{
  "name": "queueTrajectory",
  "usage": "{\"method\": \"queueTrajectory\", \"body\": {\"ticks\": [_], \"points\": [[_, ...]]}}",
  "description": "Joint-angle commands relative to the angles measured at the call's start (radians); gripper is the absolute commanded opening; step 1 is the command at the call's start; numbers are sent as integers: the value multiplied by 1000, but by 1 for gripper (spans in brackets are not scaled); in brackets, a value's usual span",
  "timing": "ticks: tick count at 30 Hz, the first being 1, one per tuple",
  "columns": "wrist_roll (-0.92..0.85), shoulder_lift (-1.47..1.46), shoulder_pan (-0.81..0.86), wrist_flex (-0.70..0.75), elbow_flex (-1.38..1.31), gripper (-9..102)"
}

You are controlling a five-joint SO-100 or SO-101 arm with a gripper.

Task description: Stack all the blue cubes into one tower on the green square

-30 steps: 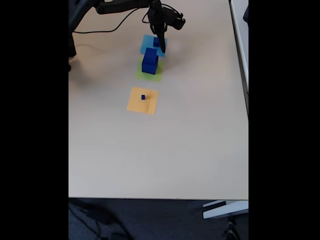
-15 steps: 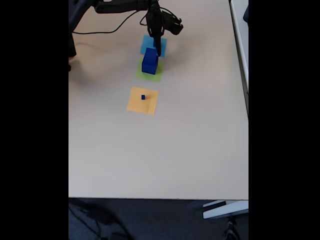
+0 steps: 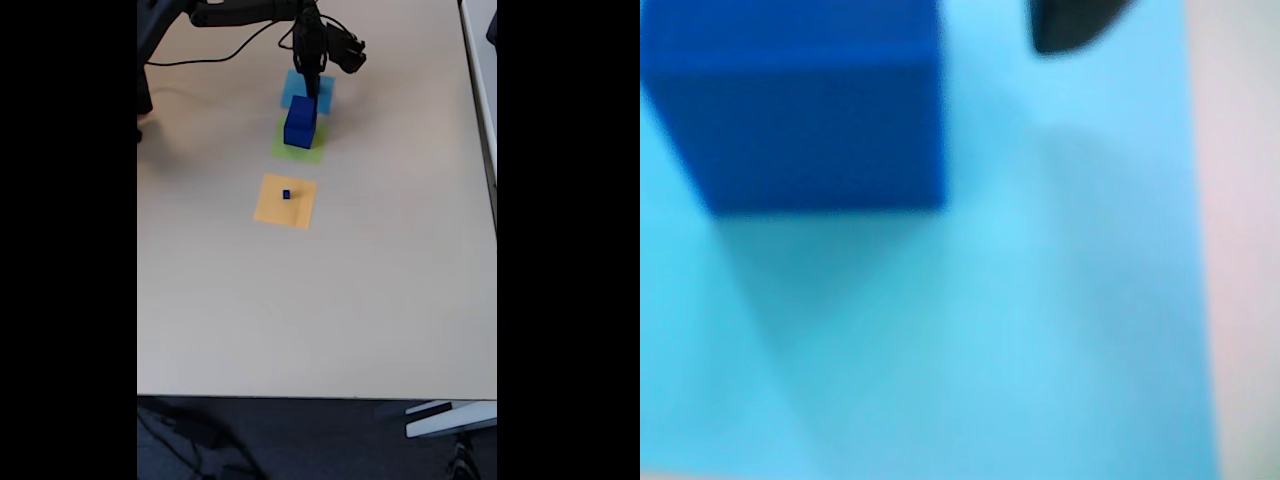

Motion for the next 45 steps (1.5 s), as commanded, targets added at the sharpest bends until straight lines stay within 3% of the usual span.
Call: {"method": "queueTrajectory", "body": {"ticks": [1, 45], "points": [[28, 87, 0, 28, -41, 49], [37, -37, 23, 86, -170, 43]]}}
